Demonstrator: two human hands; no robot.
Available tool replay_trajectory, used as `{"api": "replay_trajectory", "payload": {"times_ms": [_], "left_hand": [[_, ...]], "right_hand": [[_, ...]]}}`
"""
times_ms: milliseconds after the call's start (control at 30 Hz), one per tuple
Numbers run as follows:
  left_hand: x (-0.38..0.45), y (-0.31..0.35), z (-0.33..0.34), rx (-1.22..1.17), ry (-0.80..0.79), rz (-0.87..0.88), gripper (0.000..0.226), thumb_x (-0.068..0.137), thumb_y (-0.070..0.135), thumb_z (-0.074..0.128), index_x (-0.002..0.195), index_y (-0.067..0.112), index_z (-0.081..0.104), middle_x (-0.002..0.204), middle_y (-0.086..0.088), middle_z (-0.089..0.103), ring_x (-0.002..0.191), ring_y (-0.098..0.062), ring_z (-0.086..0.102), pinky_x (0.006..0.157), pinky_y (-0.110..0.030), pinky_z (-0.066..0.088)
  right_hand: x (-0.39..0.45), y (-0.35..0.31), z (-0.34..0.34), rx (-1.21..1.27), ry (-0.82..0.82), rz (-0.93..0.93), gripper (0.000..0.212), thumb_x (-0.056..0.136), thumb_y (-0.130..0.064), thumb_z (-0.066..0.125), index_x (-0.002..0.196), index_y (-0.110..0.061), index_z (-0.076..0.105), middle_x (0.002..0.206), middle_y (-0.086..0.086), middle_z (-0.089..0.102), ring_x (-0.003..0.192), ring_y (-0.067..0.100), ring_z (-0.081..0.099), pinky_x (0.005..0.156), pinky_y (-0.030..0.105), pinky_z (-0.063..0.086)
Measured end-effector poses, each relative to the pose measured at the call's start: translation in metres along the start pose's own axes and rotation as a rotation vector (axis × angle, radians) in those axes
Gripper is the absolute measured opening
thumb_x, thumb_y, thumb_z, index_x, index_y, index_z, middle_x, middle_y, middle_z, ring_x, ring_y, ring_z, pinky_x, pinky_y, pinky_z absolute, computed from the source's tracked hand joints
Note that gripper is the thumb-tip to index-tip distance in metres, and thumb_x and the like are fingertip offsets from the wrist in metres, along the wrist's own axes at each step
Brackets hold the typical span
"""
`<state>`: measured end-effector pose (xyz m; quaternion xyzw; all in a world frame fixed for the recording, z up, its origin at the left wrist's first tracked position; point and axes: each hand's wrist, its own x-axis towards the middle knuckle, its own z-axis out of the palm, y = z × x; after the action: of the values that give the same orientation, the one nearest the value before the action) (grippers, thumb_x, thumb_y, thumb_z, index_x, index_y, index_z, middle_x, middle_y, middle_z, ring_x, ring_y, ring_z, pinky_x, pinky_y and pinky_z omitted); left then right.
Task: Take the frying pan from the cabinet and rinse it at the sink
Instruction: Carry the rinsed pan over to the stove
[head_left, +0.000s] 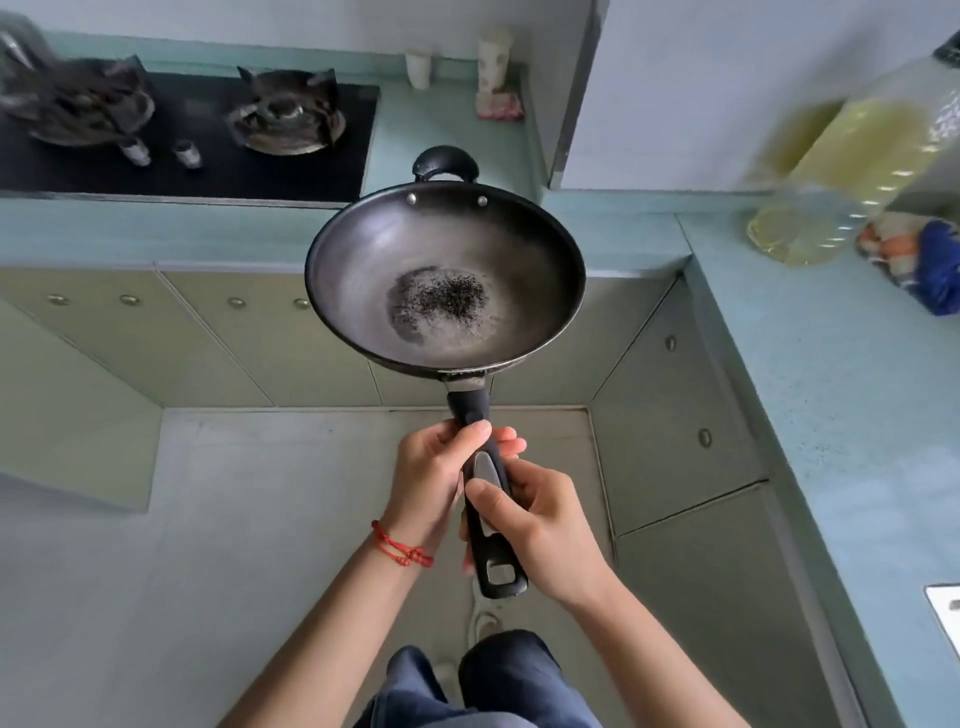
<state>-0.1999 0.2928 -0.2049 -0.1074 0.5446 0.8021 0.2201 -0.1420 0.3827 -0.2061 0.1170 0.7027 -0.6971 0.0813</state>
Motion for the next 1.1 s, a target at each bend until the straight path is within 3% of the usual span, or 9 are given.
{"api": "replay_trajectory", "payload": {"times_ms": [100,267,400,467,567,733,833,933,1100], "left_hand": [[0.030,0.013,0.000,-0.015,0.040,0.015,0.020,0.087,0.001,0.048,0.076,-0.006,0.063,0.066,-0.008,0.072,0.065,-0.018,0.071,0.055,-0.024,0.054],[0.088,0.034,0.013,-0.070,0.104,0.023,0.017,0.087,0.001,0.048,0.077,-0.006,0.061,0.067,-0.006,0.073,0.067,-0.021,0.071,0.059,-0.026,0.056],[0.130,0.050,0.028,-0.083,0.136,0.038,0.018,0.086,0.001,0.048,0.077,-0.006,0.062,0.067,-0.007,0.073,0.067,-0.022,0.071,0.063,-0.027,0.058],[0.150,0.058,0.033,-0.093,0.145,0.030,0.018,0.087,0.001,0.047,0.076,-0.005,0.062,0.066,-0.007,0.073,0.066,-0.021,0.071,0.063,-0.028,0.058],[0.178,0.070,0.039,-0.106,0.135,0.012,0.020,0.087,0.000,0.047,0.074,-0.003,0.062,0.066,-0.008,0.072,0.065,-0.022,0.071,0.064,-0.028,0.058],[0.240,0.088,0.040,-0.092,0.120,-0.008,0.022,0.087,0.000,0.046,0.074,-0.003,0.064,0.065,-0.008,0.072,0.065,-0.020,0.071,0.064,-0.026,0.058],[0.282,0.098,0.038,-0.095,0.089,-0.023,0.022,0.087,0.000,0.047,0.074,-0.005,0.065,0.066,-0.010,0.072,0.066,-0.022,0.071,0.064,-0.026,0.057],[0.325,0.112,0.032,-0.080,0.063,-0.027,0.021,0.086,0.001,0.048,0.077,-0.006,0.066,0.069,-0.014,0.073,0.069,-0.023,0.071,0.065,-0.025,0.057],[0.385,0.132,0.025,-0.042,0.020,-0.060,0.020,0.086,0.001,0.048,0.081,-0.006,0.066,0.070,-0.014,0.073,0.070,-0.022,0.071,0.064,-0.024,0.056]], "right_hand": [[0.036,-0.008,-0.004,0.033,-0.063,0.014,0.038,0.078,-0.024,0.057,0.079,0.013,0.044,0.067,0.022,0.052,0.047,0.026,0.054,0.046,0.028,0.047],[0.102,-0.022,-0.022,-0.020,-0.091,-0.005,0.046,0.074,-0.034,0.058,0.079,0.010,0.046,0.067,0.022,0.052,0.055,0.028,0.051,0.054,0.046,0.046],[0.148,-0.036,-0.040,-0.038,-0.128,-0.009,0.044,0.077,-0.031,0.058,0.079,0.011,0.045,0.066,0.032,0.051,0.054,0.029,0.051,0.051,0.048,0.045],[0.170,-0.042,-0.046,-0.061,-0.111,-0.019,0.049,0.074,-0.037,0.058,0.078,0.010,0.045,0.071,0.041,0.049,0.050,0.038,0.048,0.050,0.053,0.044],[0.199,-0.048,-0.053,-0.058,-0.108,-0.018,0.049,0.072,-0.038,0.058,0.076,0.009,0.045,0.071,0.042,0.048,0.054,0.054,0.048,0.051,0.055,0.042],[0.262,-0.054,-0.059,-0.038,-0.097,-0.023,0.042,0.072,-0.036,0.059,0.070,0.003,0.043,0.062,0.018,0.047,0.055,0.028,0.044,0.049,0.054,0.041],[0.301,-0.058,-0.060,-0.021,-0.055,-0.015,0.041,0.071,-0.035,0.059,0.068,0.002,0.044,0.061,0.021,0.047,0.052,0.030,0.044,0.049,0.055,0.041],[0.341,-0.064,-0.059,-0.035,-0.029,-0.008,0.040,0.071,-0.036,0.059,0.068,0.002,0.045,0.061,0.025,0.049,0.050,0.050,0.047,0.050,0.055,0.042],[0.399,-0.071,-0.059,-0.022,-0.029,0.015,0.034,0.074,-0.034,0.060,0.067,-0.004,0.048,0.062,0.019,0.050,0.054,0.027,0.047,0.051,0.057,0.043]]}}
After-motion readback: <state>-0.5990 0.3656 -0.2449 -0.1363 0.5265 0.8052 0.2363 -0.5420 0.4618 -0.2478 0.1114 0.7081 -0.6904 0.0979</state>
